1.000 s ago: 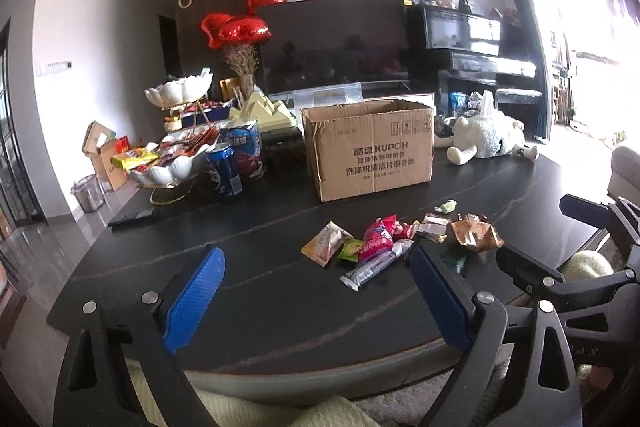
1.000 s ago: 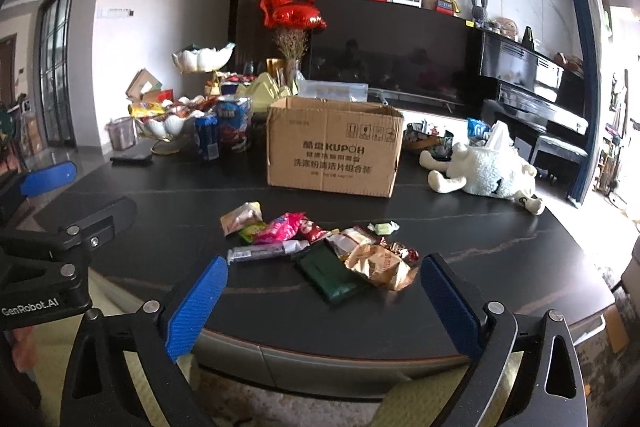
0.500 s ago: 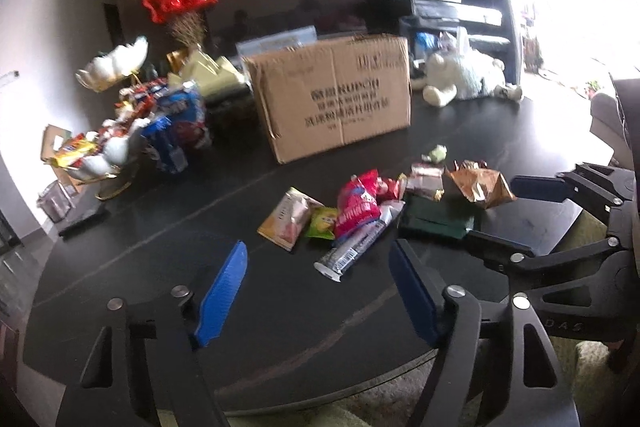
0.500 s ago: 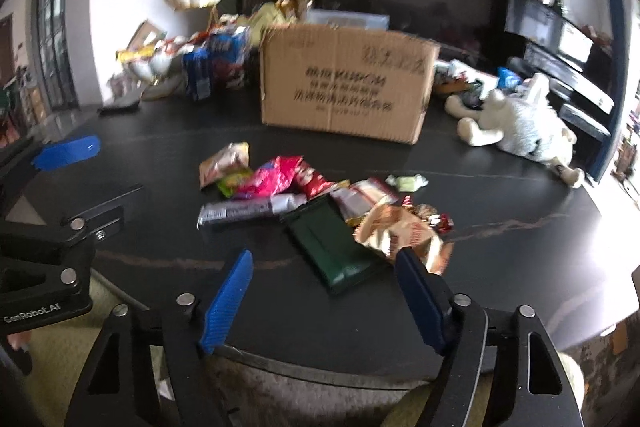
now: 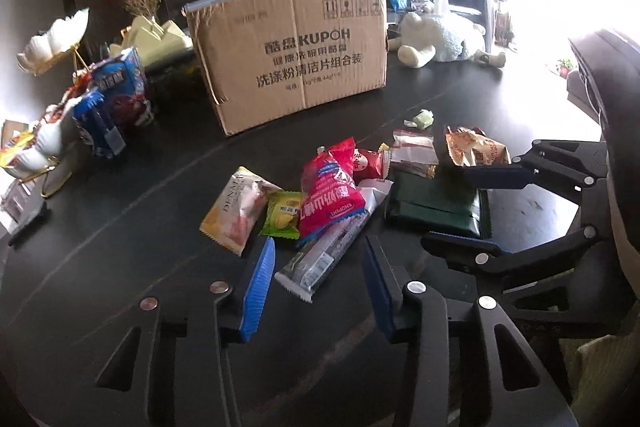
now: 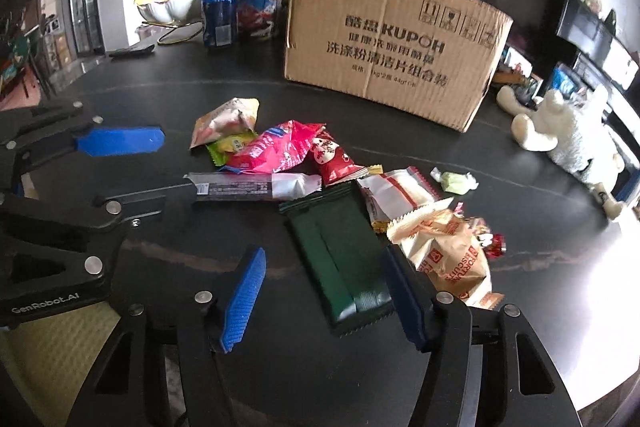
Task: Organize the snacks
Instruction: 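Grasp the green packet with the right tool while the left tool grasps a white-wrapped bar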
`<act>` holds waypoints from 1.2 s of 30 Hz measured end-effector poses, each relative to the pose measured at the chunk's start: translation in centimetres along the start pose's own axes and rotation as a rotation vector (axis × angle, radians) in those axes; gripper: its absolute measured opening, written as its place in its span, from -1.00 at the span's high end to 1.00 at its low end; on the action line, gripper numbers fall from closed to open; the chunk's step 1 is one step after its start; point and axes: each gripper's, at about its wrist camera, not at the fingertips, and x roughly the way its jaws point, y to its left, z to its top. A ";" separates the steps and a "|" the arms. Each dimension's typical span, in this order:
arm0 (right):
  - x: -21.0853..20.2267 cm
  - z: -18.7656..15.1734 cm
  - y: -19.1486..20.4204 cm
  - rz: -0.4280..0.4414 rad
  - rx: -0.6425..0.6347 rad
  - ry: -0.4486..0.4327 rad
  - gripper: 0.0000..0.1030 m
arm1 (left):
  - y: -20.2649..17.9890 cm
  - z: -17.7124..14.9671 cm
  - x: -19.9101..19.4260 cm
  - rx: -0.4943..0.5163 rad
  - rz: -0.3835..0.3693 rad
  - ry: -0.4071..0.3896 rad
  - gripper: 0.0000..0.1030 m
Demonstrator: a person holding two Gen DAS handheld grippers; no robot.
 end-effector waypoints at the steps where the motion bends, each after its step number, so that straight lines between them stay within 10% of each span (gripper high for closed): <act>1: 0.3 0.1 -0.1 -0.001 0.001 0.003 -0.20 | 0.1 0.1 0.3 -0.002 -0.007 0.003 0.24; 36: 1.3 0.6 -1.4 0.109 0.091 0.025 0.02 | 1.3 0.4 2.5 -0.149 -0.216 0.171 0.58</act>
